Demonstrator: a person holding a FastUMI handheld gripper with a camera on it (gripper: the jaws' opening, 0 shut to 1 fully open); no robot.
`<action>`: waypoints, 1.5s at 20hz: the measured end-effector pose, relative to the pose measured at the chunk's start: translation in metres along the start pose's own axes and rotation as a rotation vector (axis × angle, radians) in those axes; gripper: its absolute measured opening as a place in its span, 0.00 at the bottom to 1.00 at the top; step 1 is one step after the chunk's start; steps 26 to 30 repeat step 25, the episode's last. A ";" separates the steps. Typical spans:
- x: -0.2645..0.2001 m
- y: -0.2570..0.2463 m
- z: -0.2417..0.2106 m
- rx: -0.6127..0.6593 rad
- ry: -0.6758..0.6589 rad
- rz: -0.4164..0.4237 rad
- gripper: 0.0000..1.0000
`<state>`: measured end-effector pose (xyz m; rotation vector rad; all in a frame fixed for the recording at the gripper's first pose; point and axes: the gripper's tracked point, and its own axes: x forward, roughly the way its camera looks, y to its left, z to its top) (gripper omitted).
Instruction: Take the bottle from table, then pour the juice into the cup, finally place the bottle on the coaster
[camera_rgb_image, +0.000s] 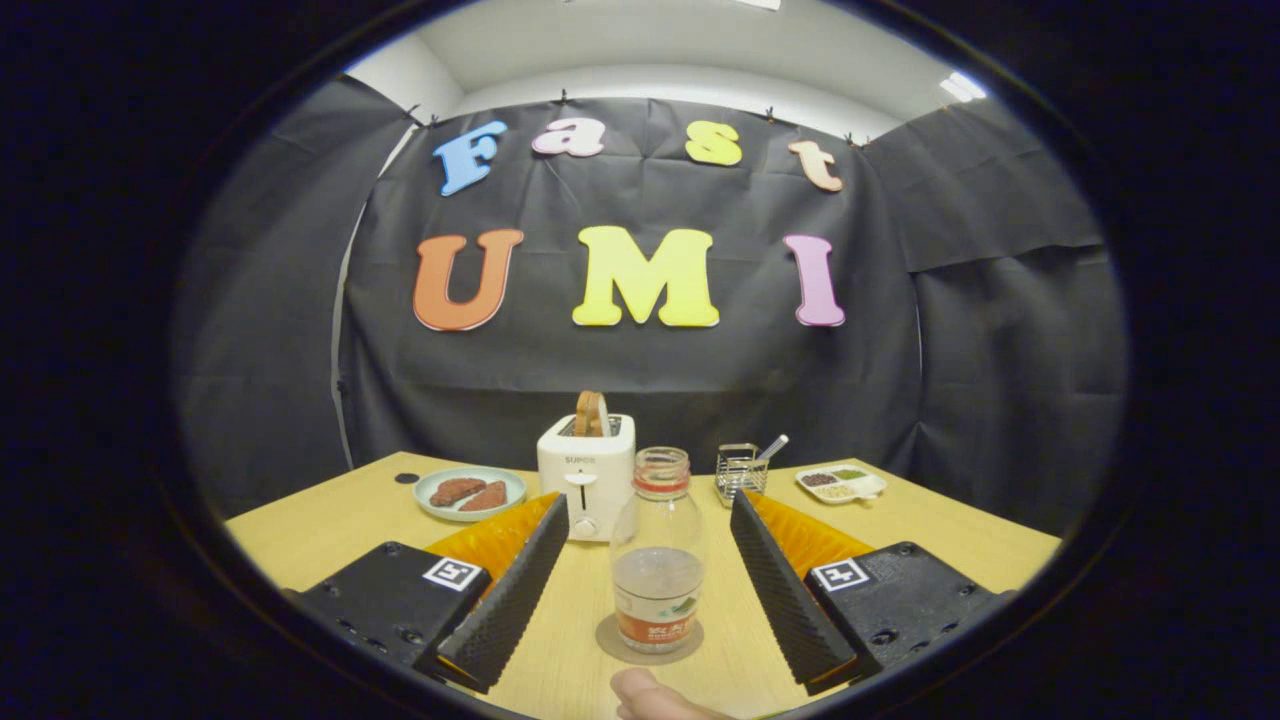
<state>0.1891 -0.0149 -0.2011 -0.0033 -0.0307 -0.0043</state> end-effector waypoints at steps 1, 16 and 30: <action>-0.007 0.000 0.008 0.011 -0.003 0.000 1.00; -0.148 -0.005 0.140 -0.014 -0.054 -0.042 1.00; -0.242 -0.001 0.189 0.005 -0.072 0.035 1.00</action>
